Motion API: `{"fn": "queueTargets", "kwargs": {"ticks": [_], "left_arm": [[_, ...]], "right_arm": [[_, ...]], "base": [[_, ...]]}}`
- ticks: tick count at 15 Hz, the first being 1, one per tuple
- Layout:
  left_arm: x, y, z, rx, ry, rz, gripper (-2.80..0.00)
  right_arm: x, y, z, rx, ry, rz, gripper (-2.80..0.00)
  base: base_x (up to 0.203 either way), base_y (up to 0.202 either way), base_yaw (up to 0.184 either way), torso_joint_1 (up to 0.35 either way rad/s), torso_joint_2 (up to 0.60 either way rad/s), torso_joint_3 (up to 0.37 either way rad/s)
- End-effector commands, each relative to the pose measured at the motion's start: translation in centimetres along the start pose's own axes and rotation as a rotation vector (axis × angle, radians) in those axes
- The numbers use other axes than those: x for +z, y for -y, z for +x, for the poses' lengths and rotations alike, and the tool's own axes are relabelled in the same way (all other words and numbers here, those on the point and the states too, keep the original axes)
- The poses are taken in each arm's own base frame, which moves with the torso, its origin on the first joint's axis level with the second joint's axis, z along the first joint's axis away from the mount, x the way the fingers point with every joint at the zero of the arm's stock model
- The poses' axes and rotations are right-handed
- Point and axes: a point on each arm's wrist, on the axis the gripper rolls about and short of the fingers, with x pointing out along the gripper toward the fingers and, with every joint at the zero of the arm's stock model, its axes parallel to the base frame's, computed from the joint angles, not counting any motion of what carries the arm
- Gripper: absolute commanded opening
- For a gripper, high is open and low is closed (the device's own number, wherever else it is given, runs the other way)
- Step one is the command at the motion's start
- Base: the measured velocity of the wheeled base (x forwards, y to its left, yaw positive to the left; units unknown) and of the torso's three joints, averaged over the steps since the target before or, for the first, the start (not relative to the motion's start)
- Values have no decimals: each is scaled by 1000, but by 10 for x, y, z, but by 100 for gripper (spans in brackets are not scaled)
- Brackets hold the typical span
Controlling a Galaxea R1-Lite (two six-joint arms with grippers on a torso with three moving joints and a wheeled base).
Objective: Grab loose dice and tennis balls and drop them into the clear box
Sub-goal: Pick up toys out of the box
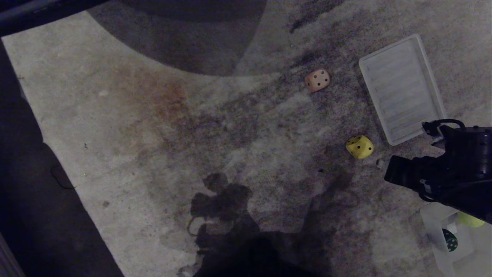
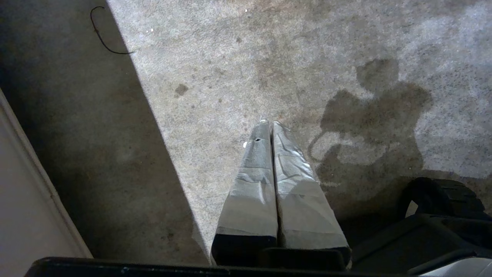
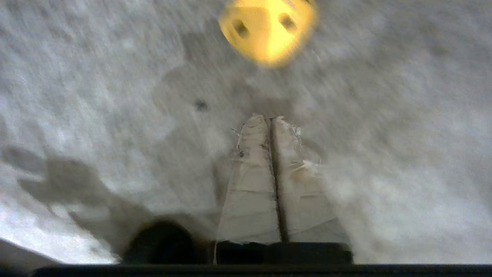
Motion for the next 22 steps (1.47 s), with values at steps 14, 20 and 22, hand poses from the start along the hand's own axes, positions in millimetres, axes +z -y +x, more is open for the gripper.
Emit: {"fn": "queueTargets", "kwargs": {"ticks": [14, 20, 22], "left_arm": [[0, 0, 0, 1, -2, -1, -280], [0, 0, 0, 1, -2, -1, -280], [0, 0, 0, 1, -2, -1, -280]], "right_arm": [[1, -1, 60, -39, -25, 319, 0], [10, -3, 85, -98, 38, 374, 0], [10, -3, 93, -106, 50, 378, 0]], "base": [[0, 0, 0, 0, 0, 0], [0, 0, 0, 0, 0, 0], [0, 0, 0, 0, 0, 0]]}}
